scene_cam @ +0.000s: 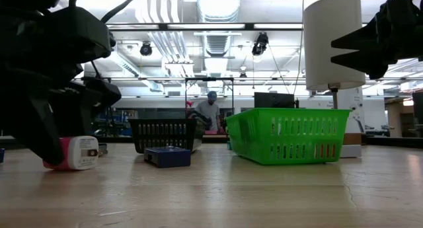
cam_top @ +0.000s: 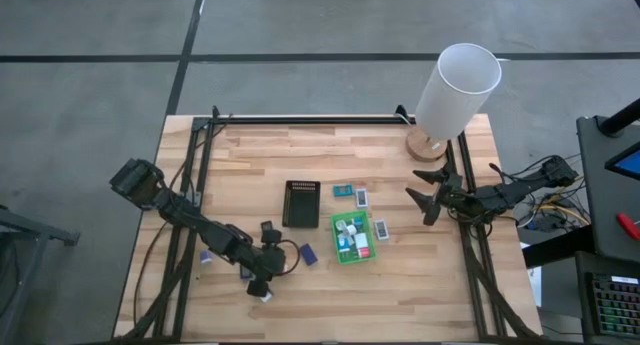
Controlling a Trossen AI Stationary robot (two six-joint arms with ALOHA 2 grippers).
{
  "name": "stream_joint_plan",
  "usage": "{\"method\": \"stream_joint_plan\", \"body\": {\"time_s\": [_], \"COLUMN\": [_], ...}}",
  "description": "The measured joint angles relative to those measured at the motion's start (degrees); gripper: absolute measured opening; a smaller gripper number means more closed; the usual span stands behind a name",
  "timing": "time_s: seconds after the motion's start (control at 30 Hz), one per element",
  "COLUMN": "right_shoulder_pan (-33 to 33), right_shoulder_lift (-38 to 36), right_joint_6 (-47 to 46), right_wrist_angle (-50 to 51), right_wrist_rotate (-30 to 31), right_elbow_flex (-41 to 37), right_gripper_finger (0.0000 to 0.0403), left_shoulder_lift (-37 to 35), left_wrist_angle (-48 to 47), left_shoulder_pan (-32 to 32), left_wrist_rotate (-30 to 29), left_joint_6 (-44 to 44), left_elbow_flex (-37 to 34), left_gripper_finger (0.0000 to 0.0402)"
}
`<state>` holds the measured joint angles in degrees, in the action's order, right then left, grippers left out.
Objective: Pick & Place Office items
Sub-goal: Put the pink charger adapter into the green bin
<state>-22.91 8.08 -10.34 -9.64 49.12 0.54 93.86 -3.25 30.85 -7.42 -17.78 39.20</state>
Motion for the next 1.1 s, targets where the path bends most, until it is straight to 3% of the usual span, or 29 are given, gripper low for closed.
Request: {"method": "stream_joint_plan", "body": {"time_s": [0.17, 0.37, 0.7, 0.93, 1.1], "right_shoulder_pan": [0.0, 0.0, 0.0, 0.0, 0.0], "right_shoulder_lift": [0.0, 0.0, 0.0, 0.0, 0.0], "right_joint_6": [0.0, 0.0, 0.0, 0.0, 0.0], "right_wrist_angle": [0.0, 0.0, 0.0, 0.0, 0.0], "right_wrist_rotate": [0.0, 0.0, 0.0, 0.0, 0.0], "right_elbow_flex": [0.0, 0.0, 0.0, 0.0, 0.0], "right_gripper_finger": [0.0312, 0.0305, 0.0307, 0.0315, 0.0316], "left_shoulder_lift": [-0.1, -0.1, -2.0, -2.5, -2.5], "left_wrist_angle": [0.2, 0.3, -5.4, -11.8, -11.9], "left_shoulder_pan": [0.0, 0.0, -0.4, -3.7, -8.1], "left_wrist_rotate": [0.0, 0.0, -0.3, -1.5, -1.4], "left_joint_6": [0.3, 0.4, 2.3, 7.1, 11.6], "left_elbow_flex": [0.0, 0.1, 4.8, 10.3, 12.4], "left_gripper_finger": [0.0154, 0.013, 0.0149, 0.0131, 0.0147]}}
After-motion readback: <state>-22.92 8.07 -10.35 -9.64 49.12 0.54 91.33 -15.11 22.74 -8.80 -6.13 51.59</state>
